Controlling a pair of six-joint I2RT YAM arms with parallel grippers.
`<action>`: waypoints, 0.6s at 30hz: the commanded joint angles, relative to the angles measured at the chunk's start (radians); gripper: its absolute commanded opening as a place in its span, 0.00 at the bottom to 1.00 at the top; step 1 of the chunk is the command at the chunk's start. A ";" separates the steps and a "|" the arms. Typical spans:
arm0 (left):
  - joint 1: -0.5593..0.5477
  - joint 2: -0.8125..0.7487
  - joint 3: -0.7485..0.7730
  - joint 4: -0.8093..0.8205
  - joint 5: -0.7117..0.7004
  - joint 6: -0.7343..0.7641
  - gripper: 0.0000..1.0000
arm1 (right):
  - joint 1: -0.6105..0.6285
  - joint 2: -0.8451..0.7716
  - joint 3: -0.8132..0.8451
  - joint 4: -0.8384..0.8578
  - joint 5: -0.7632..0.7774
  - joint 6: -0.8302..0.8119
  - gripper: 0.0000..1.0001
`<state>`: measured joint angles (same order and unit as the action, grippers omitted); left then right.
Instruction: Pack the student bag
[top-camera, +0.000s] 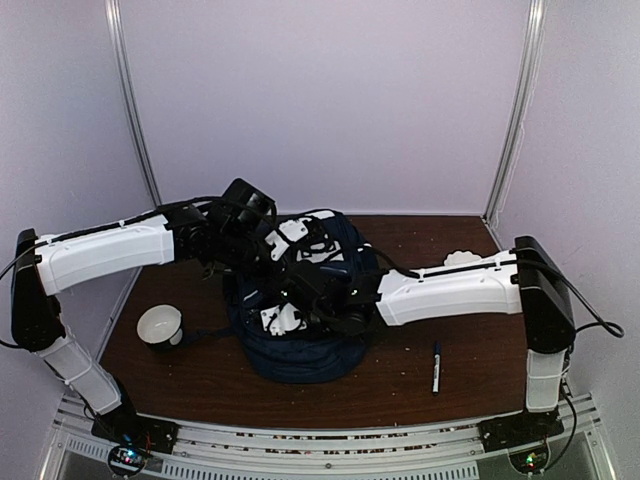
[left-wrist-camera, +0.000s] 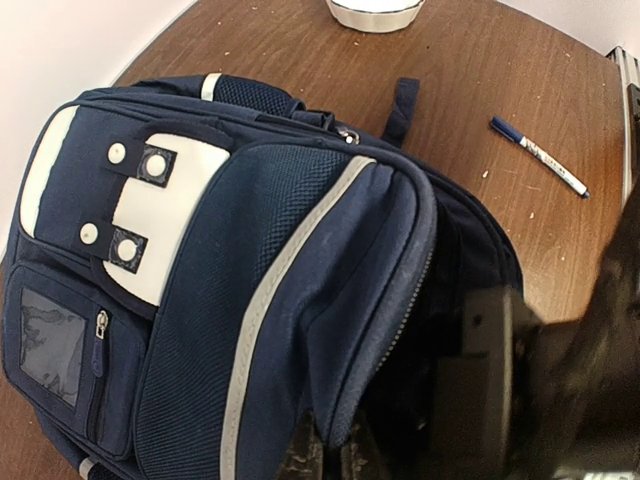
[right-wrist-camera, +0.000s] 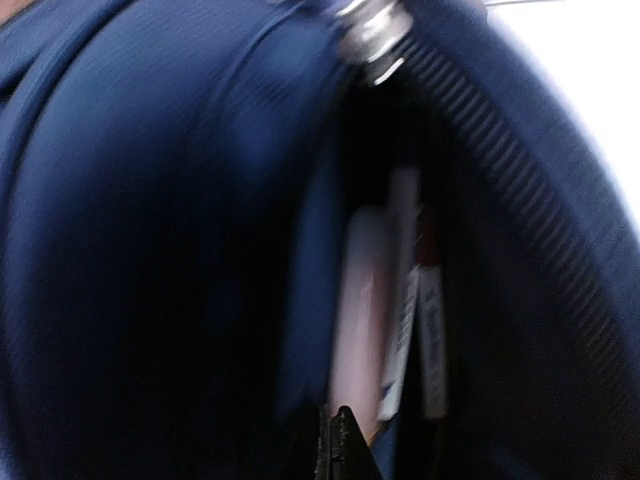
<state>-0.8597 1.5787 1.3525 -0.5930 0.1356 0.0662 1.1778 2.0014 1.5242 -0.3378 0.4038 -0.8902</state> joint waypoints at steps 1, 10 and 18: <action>-0.007 -0.007 0.047 0.072 0.033 -0.008 0.00 | 0.005 -0.118 -0.078 -0.040 -0.039 0.039 0.02; -0.007 0.002 0.049 0.070 0.029 -0.006 0.00 | 0.022 -0.307 -0.168 -0.206 -0.203 0.128 0.09; -0.007 0.003 0.051 0.067 0.032 -0.005 0.00 | 0.002 -0.480 -0.376 -0.440 -0.335 0.104 0.22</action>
<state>-0.8600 1.5822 1.3540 -0.5938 0.1352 0.0666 1.1931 1.5871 1.2648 -0.6113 0.1455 -0.7826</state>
